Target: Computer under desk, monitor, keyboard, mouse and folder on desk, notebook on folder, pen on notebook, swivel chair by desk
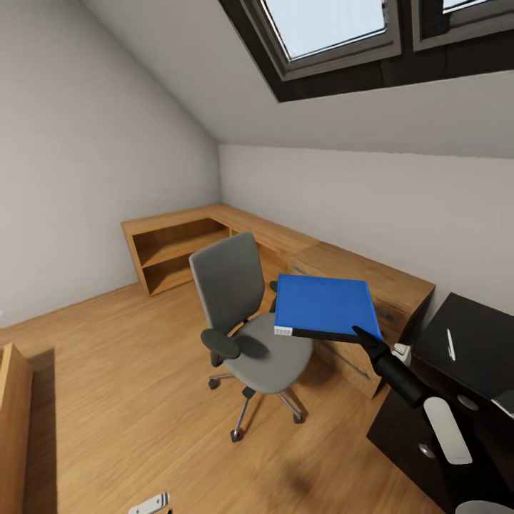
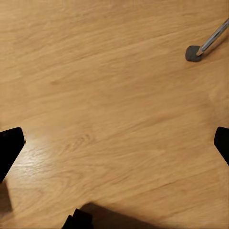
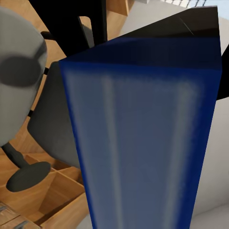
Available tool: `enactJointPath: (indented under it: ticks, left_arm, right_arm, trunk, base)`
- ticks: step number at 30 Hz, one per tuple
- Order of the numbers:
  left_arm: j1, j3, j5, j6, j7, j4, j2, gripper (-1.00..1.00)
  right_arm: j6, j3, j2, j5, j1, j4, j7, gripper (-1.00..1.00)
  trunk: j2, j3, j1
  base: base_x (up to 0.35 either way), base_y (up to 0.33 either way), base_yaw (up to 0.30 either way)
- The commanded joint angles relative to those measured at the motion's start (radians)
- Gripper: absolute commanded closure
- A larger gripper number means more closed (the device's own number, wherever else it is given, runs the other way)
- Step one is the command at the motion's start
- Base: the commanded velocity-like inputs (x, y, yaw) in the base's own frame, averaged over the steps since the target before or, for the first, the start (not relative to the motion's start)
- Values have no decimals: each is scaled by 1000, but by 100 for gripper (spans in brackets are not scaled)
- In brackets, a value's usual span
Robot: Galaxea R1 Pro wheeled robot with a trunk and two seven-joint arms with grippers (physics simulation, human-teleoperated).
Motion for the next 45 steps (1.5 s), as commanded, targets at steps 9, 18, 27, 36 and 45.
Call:
enactJointPath:
  ticks: [9,18,27,36,45]
  left_arm:
    - [73,-8,1,-315,85,-5,-1,-100]
    - [103,-9,1,-502,276,-8,-4,-100]
    - [104,32,1,-333,271,17,5,-100]
    - [104,168,1,-316,269,41,-1,-100]
    - [104,170,1,-333,267,71,2,-100]
  right_arm:
    - [8,42,-2,-5,-1,-4,0,100]
    - [8,44,-3,-5,-1,-4,0,100]
    - [11,45,-3,-6,-1,-5,-1,100]
    - [13,42,-4,-6,-1,-27,-1,100]
    - [14,41,-4,-5,-1,-29,-1,100]
  trunk:
    - [62,27,-35]
    - [125,55,-69]
    - [188,84,-104]
    - [216,96,-119]
    - [258,115,-142]
  base:
    - [14,0,0]
    - [68,0,0]
    - [9,0,0]
    - [0,0,0]
    - [0,0,0]
